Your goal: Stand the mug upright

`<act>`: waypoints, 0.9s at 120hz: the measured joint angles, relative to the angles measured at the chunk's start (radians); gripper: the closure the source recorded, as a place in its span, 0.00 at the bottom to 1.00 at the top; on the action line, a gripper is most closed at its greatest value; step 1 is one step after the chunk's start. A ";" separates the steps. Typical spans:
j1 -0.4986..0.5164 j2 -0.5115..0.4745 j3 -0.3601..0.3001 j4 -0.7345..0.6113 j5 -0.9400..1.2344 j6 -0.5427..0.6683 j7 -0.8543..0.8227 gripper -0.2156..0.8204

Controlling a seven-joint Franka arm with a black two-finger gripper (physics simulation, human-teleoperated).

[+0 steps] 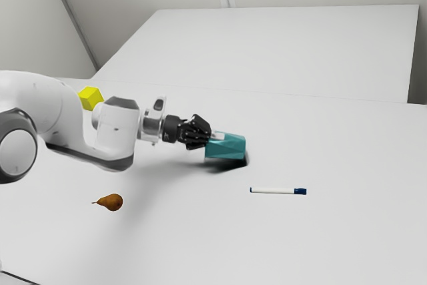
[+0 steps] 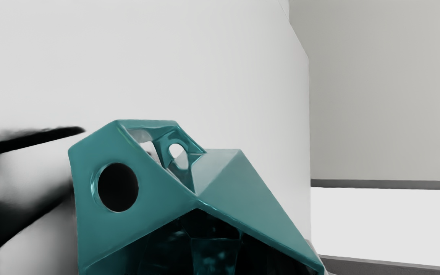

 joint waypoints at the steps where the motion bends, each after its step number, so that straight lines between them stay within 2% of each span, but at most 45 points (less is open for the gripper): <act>1: 0.000 -0.003 0.000 0.001 0.000 0.001 0.000 0.94; 15: -0.001 -0.053 -0.004 0.041 0.034 0.015 -0.010 0.95; 24: -0.001 -0.082 -0.003 0.097 0.154 0.024 -0.026 0.95; 50: -0.023 -0.078 -0.005 0.335 1.005 0.024 -0.132 0.96; 64: -0.049 -0.036 -0.006 0.363 1.292 0.013 -0.214 0.96; 81: -0.078 0.009 -0.006 0.363 1.430 0.036 -0.316 0.96; 108: -0.095 0.060 -0.007 0.353 1.472 0.090 -0.456 0.97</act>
